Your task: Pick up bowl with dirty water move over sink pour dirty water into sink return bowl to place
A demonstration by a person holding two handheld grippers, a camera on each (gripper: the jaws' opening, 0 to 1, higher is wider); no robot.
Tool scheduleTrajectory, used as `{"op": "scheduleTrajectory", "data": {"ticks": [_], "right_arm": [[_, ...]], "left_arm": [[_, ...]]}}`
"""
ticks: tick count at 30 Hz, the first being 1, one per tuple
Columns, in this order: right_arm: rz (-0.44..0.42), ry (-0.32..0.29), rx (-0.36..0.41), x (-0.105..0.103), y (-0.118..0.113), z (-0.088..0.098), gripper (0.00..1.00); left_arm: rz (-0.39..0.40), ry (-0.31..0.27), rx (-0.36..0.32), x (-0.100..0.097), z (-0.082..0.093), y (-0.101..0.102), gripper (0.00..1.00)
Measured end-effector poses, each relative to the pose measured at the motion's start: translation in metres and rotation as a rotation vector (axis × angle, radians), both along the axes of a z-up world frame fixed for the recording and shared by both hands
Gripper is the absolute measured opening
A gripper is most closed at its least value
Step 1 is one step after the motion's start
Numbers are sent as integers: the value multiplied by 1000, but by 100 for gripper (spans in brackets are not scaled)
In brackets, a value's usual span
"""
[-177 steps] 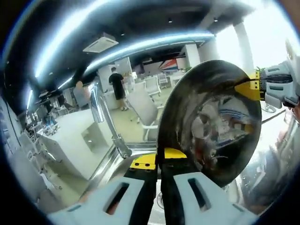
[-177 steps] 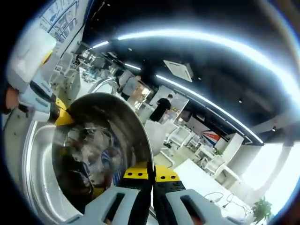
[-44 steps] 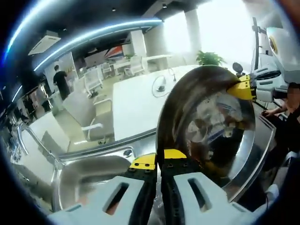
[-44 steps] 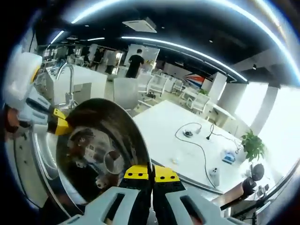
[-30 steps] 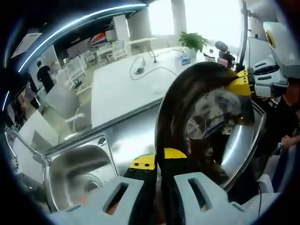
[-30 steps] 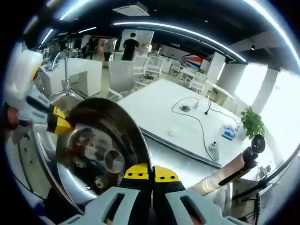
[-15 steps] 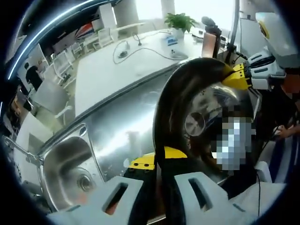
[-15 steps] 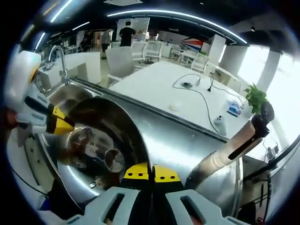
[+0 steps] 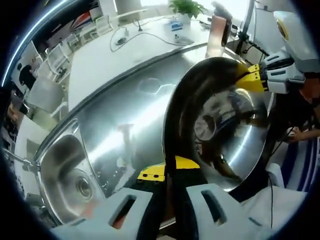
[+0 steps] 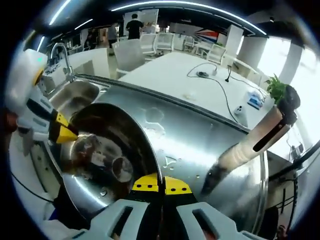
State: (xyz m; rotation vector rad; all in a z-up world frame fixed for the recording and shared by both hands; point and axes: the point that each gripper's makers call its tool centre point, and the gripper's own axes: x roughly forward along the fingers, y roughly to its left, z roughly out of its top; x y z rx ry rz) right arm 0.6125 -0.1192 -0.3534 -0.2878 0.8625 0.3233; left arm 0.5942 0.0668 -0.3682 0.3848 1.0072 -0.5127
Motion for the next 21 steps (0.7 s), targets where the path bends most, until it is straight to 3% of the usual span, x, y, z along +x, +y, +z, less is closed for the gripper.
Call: {"op": "scheduleTrajectory", "data": {"ticks": [10,21], "right_arm": [[-4,29,13,0,-2,-7,0],[13,-11,71,13,-1,-12,0]], "left_arm": [[3,39,7,3,-6,-1,0],[-3,9,29,14,-9,-1,0]]}}
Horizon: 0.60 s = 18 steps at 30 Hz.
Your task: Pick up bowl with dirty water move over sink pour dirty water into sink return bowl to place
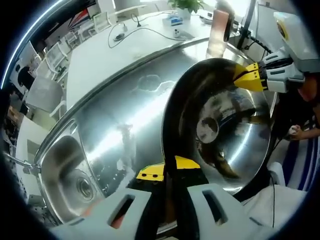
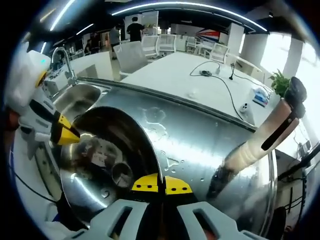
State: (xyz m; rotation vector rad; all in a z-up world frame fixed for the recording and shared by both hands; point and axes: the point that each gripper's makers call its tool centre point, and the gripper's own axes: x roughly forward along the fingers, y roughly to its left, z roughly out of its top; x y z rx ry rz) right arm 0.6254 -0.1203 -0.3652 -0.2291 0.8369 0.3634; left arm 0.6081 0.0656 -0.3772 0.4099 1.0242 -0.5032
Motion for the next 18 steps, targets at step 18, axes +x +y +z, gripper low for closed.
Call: {"op": "scheduleTrajectory", "data": {"ticks": [18], "right_arm": [[4,-65,55,20,-2,-10,0]], "left_arm": [[-27,-149,12,30,1,-5,0]]}}
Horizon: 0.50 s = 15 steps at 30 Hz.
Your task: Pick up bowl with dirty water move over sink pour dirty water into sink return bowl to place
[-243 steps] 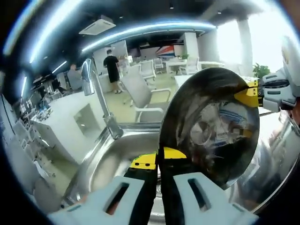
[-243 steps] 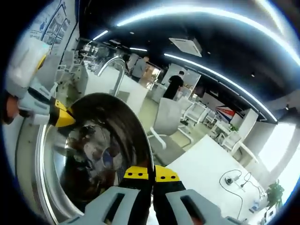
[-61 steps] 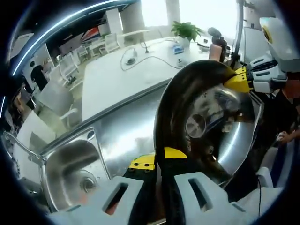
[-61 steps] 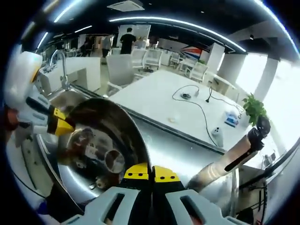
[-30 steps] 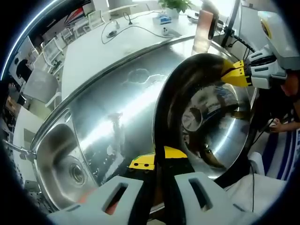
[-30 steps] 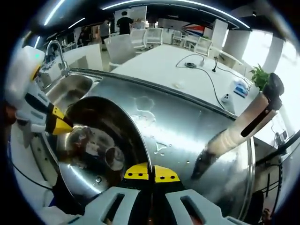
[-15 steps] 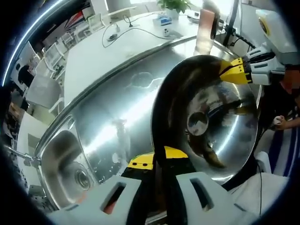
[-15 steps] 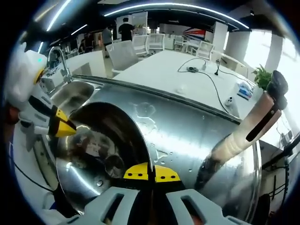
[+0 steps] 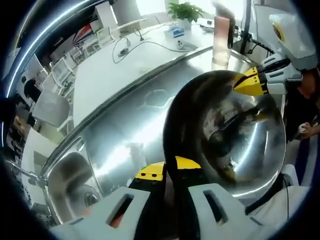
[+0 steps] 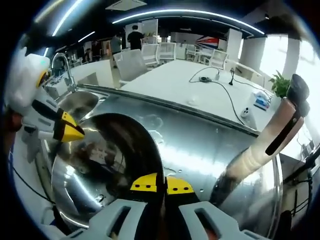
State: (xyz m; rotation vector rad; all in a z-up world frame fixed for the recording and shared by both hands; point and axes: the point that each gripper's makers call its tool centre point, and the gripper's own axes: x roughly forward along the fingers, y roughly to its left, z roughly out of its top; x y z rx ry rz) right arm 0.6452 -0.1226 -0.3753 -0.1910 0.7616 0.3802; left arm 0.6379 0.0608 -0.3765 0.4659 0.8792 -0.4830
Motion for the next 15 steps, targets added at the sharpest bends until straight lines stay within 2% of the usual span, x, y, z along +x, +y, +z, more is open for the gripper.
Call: {"op": "scheduleTrajectory", "data": {"ticks": [8,12,15], "right_arm": [[-1,-11,31,7,-3,-4,0],[-18,-13,75,11,-4,-5,0],[-15,-19,73,12,-3,-5,0]], "left_arm": [[-18,-22,-13,6,1,-3,0],[-30,-33,-18,8,2,-5,0],[-44,-48,-24,10,2,-6,0]]}}
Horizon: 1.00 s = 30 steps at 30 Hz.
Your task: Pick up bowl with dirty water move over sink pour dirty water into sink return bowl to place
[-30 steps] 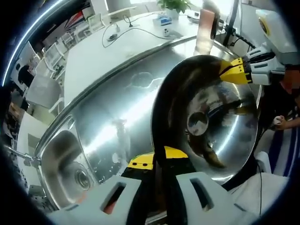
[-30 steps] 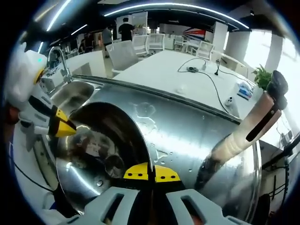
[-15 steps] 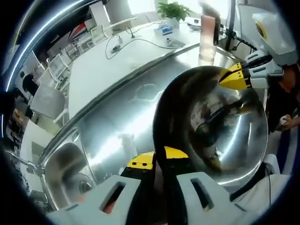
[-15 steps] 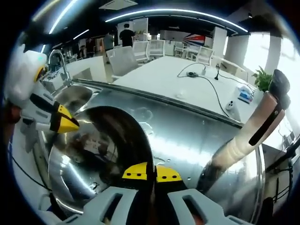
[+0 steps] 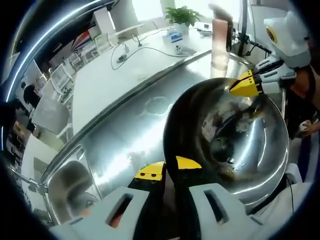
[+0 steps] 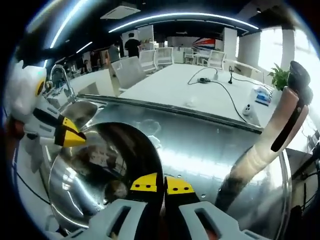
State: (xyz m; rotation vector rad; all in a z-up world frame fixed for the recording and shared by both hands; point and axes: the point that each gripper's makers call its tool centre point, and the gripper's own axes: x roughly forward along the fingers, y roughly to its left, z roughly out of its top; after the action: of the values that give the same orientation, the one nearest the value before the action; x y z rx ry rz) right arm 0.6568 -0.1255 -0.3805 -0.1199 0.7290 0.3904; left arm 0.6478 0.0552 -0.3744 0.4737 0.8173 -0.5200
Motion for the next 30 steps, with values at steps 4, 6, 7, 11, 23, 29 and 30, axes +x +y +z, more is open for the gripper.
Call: {"op": "scheduleTrajectory", "data": {"ticks": [4,6,7,11,23,29,30], "right_arm": [[3,-17,5,1,1,1,0],[8,-31,5,3,1,3,0],[10,-35,7,3,1,3,0],[24,-54,13,5,2,7,3],[9,-203,114,12,-8,50,9],[1,-299,137,17,-24,78,11],[-2,-304,142,17,-27,81,11]], "left_arm": [[-31,-33,-5,2,1,-1,0],[-58,-51,-24,3,2,-3,0],[-58,-57,-44,4,2,-4,2],[-61,-88,-120,8,4,-2,7],[-13,-288,-302,26,50,17,14],[14,-430,-419,29,86,32,15],[17,-448,-417,29,89,35,15]]}}
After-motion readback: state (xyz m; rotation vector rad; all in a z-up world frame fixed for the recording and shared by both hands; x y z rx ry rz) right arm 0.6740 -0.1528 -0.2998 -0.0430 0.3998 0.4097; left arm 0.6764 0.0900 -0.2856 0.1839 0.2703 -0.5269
